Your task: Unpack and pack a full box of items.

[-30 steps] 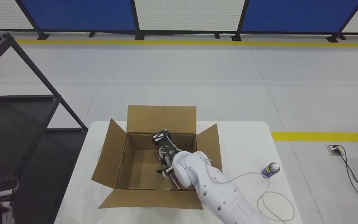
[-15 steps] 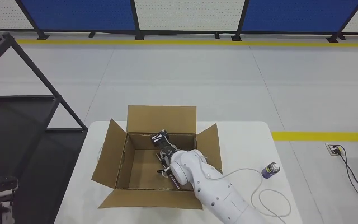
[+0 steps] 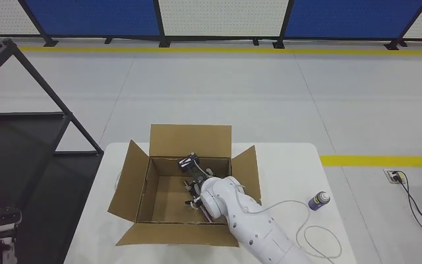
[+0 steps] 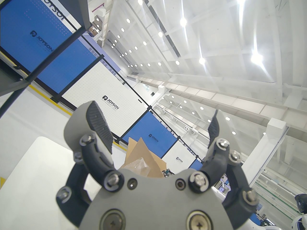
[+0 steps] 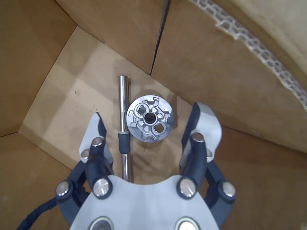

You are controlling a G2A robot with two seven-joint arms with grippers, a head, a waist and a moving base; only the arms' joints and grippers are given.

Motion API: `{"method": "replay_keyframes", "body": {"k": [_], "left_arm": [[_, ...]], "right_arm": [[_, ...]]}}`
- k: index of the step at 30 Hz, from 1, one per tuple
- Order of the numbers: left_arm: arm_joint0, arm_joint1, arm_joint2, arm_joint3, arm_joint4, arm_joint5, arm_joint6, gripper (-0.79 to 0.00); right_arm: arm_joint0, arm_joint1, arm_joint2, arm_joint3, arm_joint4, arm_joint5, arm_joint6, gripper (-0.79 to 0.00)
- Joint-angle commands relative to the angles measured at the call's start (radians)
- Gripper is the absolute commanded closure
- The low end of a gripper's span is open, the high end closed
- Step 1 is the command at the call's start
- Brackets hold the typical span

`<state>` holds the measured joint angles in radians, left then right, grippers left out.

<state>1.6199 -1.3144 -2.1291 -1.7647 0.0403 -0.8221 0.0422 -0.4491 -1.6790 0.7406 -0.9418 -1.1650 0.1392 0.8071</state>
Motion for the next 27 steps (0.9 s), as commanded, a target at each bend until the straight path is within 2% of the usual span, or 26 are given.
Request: {"method": "replay_keyframes", "body": {"k": [1, 7, 11, 14, 18, 27], "left_arm": [[0.0, 0.0, 0.0, 0.0, 0.0, 0.0, 0.0, -0.785], [0.0, 0.0, 0.0, 0.0, 0.0, 0.0, 0.0, -0.785], [0.0, 0.0, 0.0, 0.0, 0.0, 0.0, 0.0, -0.785], [0.0, 0.0, 0.0, 0.0, 0.0, 0.0, 0.0, -0.785], [0.0, 0.0, 0.0, 0.0, 0.0, 0.0, 0.0, -0.785], [0.0, 0.0, 0.0, 0.0, 0.0, 0.0, 0.0, -0.785]], "right_arm": [[-0.018, 0.008, 0.017, -0.054, -0.023, 0.014, 0.004, -0.785], [-0.181, 0.074, 0.133, -0.414, -0.181, 0.006, 0.066, -0.785], [-0.354, 0.119, 0.235, -0.721, -0.271, -0.079, 0.113, -0.785], [-0.438, 0.137, 0.289, -0.858, -0.302, -0.123, 0.106, -0.785], [-0.534, 0.152, 0.359, -1.011, -0.321, -0.125, 0.03, -0.785], [-0.717, 0.164, 0.513, -1.201, -0.245, -0.03, -0.207, -0.785]]}}
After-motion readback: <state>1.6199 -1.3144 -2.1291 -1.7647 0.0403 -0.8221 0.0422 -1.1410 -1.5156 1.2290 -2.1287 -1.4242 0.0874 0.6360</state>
